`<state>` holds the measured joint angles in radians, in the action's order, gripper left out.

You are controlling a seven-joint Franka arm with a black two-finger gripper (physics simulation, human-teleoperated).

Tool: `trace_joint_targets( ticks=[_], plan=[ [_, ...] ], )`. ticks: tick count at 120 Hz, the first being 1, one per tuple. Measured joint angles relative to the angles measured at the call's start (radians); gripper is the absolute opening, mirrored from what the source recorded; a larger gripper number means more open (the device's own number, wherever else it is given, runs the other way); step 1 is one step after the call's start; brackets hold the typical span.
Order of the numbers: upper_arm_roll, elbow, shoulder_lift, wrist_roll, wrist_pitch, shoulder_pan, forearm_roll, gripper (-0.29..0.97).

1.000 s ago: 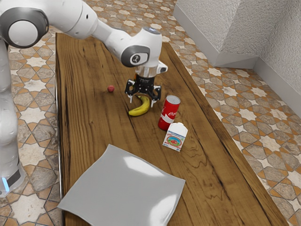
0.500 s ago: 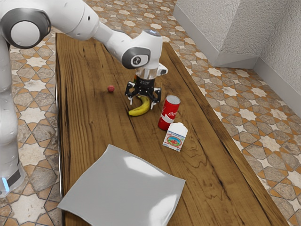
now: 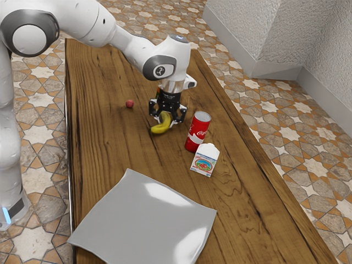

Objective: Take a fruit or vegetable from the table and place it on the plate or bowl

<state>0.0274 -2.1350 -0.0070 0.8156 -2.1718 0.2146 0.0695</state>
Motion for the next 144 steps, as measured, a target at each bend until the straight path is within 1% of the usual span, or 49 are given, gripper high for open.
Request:
trace_joint_targets(
  ticks=[13,28,42,60,72,83,101,144],
  plan=[
    [-0.001,0.001,-0.016,-0.005,0.006,0.002,-0.001,0.19],
    [-0.014,0.001,-0.077,-0.009,0.029,0.009,-0.003,0.17],
    [-0.036,-0.003,-0.17,-0.012,0.068,-0.001,-0.004,0.17],
    [-0.084,-0.026,-0.308,-0.013,0.127,-0.003,-0.002,0.17],
    [-0.147,-0.034,-0.375,-0.014,0.164,-0.003,-0.002,0.17],
    [-0.224,-0.034,-0.412,-0.012,0.194,-0.003,0.0,0.17],
    [-0.359,-0.03,-0.432,-0.011,0.224,-0.003,0.022,0.16],
    [-0.547,-0.02,-0.448,-0.01,0.241,-0.003,0.106,0.17]
  ],
)
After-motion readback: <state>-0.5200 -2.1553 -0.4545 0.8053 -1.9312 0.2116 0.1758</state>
